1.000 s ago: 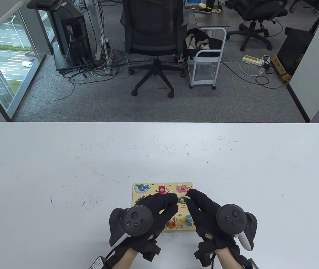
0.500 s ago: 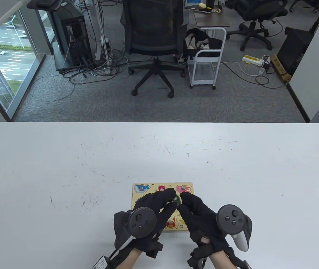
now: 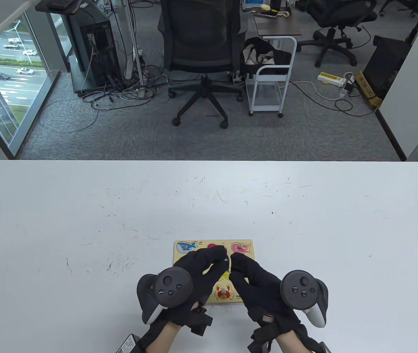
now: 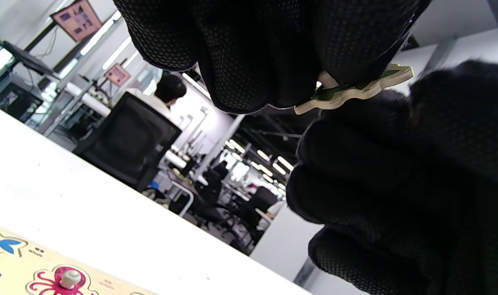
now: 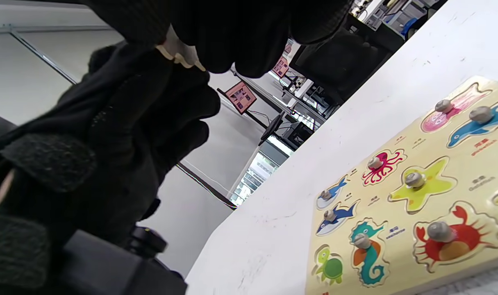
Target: Fit puzzle pieces into frame
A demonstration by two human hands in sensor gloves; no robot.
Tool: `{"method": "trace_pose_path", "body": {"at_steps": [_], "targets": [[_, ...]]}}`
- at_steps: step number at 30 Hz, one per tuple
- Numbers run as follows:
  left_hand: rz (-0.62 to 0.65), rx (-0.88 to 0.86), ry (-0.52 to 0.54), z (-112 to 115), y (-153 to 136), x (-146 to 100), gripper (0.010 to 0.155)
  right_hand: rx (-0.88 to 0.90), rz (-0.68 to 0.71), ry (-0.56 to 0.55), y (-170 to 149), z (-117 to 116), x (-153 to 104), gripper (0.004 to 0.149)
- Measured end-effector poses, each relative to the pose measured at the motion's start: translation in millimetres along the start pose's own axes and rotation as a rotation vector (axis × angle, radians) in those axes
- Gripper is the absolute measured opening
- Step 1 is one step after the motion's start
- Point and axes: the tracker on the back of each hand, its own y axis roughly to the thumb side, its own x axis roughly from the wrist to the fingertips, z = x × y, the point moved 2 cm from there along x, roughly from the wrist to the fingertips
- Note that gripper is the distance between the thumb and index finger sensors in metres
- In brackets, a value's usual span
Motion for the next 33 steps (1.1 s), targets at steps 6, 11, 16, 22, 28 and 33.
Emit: {"method": "trace_pose_path", "body": {"at_steps": [6, 11, 16, 22, 28, 33], "targets": [[-0.017, 0.099, -0.034, -8.0, -7.6, -0.8, 0.045, -0.344, -0.057, -0.065, 0.0, 12.0, -0.5, 0.063], [-0.027, 0.278, -0.077, -16.4, -13.9, -3.5, 0.045, -0.485, -0.113, -0.096, -2.2, 25.5, -1.8, 0.066], [-0.033, 0.47, -0.167, -15.3, -19.4, -3.7, 0.045, -0.606, -0.183, -0.16, -9.2, 43.8, -3.6, 0.067], [-0.026, 0.729, -0.288, 8.3, -30.5, -5.0, 0.045, -0.679, -0.255, -0.243, -19.5, 67.0, -7.9, 0.067], [-0.072, 0.858, -0.418, 40.1, -48.2, -0.8, 0.045, -0.682, -0.284, -0.259, -24.8, 74.6, -8.8, 0.067], [-0.108, 0.917, -0.49, 64.7, -61.1, 2.3, 0.045, -0.669, -0.287, -0.253, -25.7, 75.7, -8.7, 0.066]]}}
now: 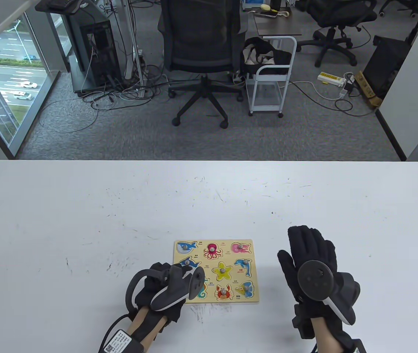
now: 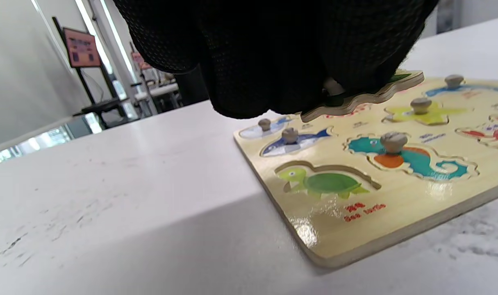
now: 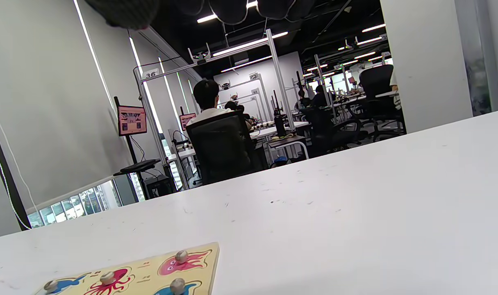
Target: Fit puzzle pieces into frame
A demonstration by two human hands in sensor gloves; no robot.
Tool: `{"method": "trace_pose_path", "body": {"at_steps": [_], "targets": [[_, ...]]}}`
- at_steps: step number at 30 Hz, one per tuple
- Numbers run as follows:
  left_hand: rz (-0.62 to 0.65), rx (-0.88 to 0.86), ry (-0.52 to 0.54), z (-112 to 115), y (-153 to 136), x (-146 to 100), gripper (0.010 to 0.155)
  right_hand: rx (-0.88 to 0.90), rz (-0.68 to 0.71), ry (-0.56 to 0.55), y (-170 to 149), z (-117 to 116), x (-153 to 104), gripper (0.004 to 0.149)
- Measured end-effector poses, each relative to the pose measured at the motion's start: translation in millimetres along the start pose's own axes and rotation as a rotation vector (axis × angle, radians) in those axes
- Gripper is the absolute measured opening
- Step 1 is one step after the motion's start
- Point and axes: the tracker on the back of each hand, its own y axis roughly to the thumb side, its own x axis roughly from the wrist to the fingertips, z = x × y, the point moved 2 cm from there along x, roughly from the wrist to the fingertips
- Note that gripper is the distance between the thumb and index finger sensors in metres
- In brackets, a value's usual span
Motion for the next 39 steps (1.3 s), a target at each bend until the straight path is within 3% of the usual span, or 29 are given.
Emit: {"method": "trace_pose_path", "body": {"at_steps": [10, 39], "targets": [[-0.037, 0.093, -0.068, 23.7, 5.6, 14.2, 0.045, -0.002, 0.016, 0.002, 1.4, -1.4, -0.2, 0.066], [-0.046, 0.175, -0.06, 28.1, 18.0, 16.0, 0.046, -0.003, 0.029, 0.016, 3.8, -2.4, -0.7, 0.064]]}}
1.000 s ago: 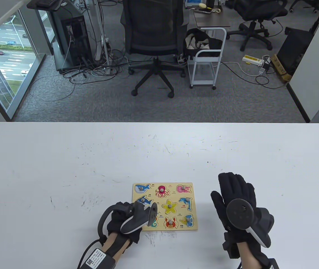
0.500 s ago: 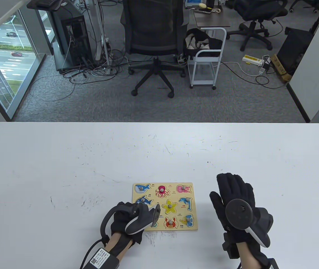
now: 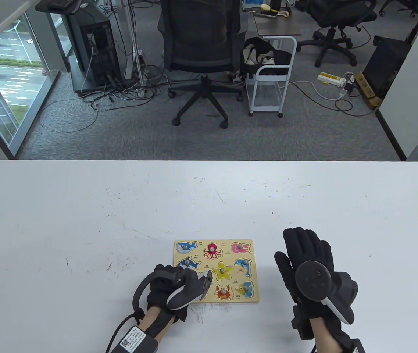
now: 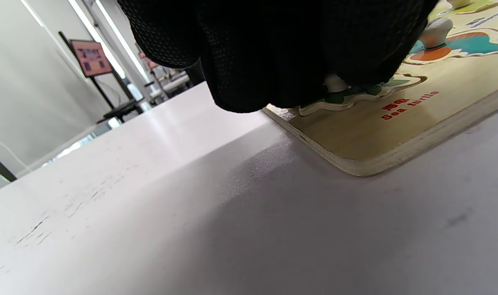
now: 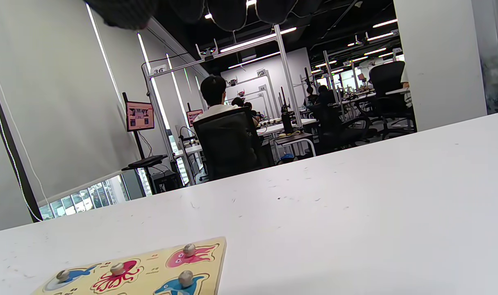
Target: Fit puzzle pieces into frame
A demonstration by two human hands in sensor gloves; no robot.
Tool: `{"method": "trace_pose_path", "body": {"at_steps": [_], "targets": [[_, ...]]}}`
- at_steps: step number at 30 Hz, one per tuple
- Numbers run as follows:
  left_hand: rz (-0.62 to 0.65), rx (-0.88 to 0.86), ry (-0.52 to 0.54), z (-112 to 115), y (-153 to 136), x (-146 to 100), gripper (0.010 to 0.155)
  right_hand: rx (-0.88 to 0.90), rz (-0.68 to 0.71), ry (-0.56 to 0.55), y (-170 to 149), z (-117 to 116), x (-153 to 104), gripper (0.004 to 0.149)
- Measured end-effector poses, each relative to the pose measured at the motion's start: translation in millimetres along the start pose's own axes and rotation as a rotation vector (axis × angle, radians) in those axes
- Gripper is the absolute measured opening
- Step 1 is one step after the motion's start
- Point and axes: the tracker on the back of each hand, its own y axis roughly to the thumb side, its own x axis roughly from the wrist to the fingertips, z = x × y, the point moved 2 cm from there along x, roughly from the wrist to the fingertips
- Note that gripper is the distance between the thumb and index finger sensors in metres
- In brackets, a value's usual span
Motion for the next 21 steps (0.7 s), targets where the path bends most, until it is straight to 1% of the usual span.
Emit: {"method": "trace_pose_path", "body": {"at_steps": [13, 21], "targets": [[0.004, 0.004, 0.02, 1.0, 1.2, -2.5, 0.048, -0.003, -0.005, 0.014, -0.3, -0.3, 0.5, 0.063], [0.006, -0.007, -0.014, 0.0, -1.9, -3.7, 0.051, -0.002, -0.006, 0.016, -0.6, -0.3, 0.9, 0.063]]}}
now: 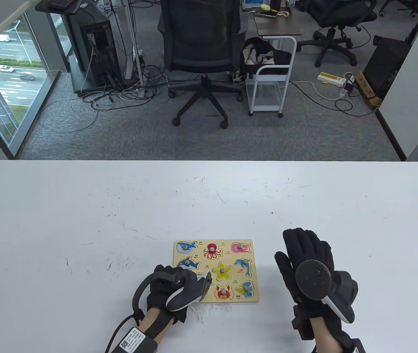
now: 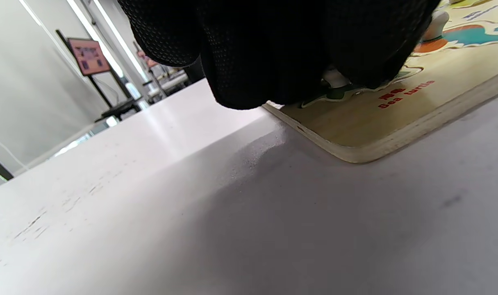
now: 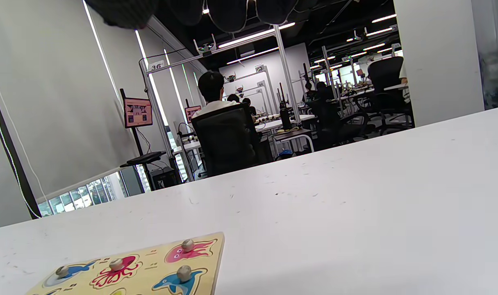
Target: Fit puzzle pieces into frame
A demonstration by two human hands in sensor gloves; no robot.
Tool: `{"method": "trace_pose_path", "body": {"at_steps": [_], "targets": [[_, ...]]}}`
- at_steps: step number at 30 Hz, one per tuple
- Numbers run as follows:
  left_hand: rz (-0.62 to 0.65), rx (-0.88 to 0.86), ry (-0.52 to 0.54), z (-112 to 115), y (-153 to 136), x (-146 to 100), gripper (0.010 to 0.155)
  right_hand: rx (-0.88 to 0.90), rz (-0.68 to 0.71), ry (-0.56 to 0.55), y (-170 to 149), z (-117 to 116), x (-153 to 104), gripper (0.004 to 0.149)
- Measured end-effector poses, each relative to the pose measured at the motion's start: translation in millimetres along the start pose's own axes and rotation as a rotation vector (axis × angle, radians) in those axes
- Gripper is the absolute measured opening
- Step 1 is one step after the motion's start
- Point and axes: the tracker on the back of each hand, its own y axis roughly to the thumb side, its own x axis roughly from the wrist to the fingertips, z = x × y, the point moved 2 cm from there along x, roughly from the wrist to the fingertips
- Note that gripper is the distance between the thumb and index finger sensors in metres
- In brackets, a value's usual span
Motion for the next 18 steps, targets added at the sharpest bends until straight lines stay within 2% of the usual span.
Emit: {"method": "trace_pose_path", "body": {"at_steps": [3, 6, 10, 13, 18], "targets": [[-0.024, -0.051, 0.035, -10.8, -13.8, -3.5, 0.053, 0.007, -0.004, 0.003, -0.2, -0.5, 0.0, 0.063], [-0.067, -0.178, 0.086, -25.3, -40.5, -8.2, 0.055, 0.007, -0.007, 0.011, -1.2, -0.8, 0.7, 0.063], [-0.095, -0.45, 0.252, -37.4, -78.8, -19.9, 0.055, 0.005, -0.008, 0.018, -1.7, -1.7, 1.4, 0.064], [-0.147, -0.609, 0.379, -34.7, -101.2, -26.5, 0.056, 0.006, -0.013, 0.02, -2.3, -1.8, 1.7, 0.064], [-0.183, -0.664, 0.385, -18.2, -127.7, -22.6, 0.066, -0.006, -0.036, 0.044, -5.5, -6.2, 5.0, 0.065]]}}
